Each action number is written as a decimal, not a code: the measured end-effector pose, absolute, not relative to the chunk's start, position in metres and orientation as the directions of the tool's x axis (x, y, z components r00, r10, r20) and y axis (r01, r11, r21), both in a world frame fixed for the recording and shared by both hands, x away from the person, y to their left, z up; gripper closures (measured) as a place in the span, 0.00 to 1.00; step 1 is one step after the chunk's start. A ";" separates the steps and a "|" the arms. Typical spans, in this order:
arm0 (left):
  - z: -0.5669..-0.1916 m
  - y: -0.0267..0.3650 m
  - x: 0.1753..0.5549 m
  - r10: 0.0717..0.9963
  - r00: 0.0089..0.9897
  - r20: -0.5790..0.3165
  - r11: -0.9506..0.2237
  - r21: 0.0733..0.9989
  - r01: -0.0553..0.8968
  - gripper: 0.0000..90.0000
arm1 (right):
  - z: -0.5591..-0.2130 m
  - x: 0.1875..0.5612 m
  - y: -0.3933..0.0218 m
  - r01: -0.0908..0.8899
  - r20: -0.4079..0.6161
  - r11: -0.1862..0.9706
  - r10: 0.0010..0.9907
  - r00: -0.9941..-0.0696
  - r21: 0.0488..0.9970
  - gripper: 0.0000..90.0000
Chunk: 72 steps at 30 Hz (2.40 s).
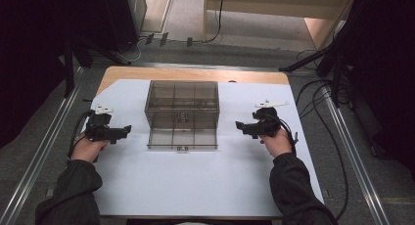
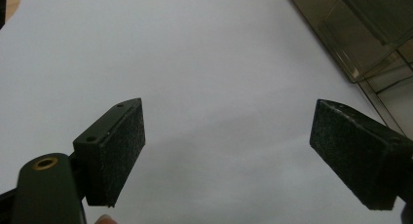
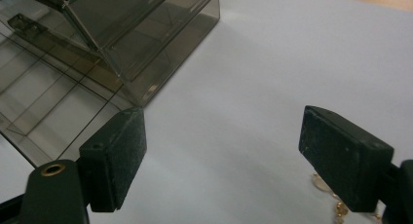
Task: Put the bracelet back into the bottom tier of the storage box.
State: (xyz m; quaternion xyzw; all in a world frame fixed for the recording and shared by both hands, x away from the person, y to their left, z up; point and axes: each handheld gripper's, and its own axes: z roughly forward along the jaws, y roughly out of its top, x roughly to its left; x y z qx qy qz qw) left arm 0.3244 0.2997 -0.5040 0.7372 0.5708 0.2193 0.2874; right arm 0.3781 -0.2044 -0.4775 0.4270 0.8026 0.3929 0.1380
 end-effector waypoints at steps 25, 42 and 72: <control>-0.492 0.305 0.326 0.963 0.267 -0.021 -0.181 0.684 0.707 0.16 | -0.478 0.377 -0.203 0.618 0.131 0.321 0.809 -0.573 0.717 0.11; -0.492 0.296 0.332 0.955 0.295 -0.038 -0.193 0.677 0.710 0.16 | -0.472 0.383 -0.210 0.583 0.144 0.275 0.809 -0.570 0.765 0.24; -0.494 0.288 0.332 0.951 0.309 0.014 -0.240 0.664 0.708 0.16 | -0.453 0.394 -0.224 0.669 0.123 0.408 0.793 -0.597 0.621 0.45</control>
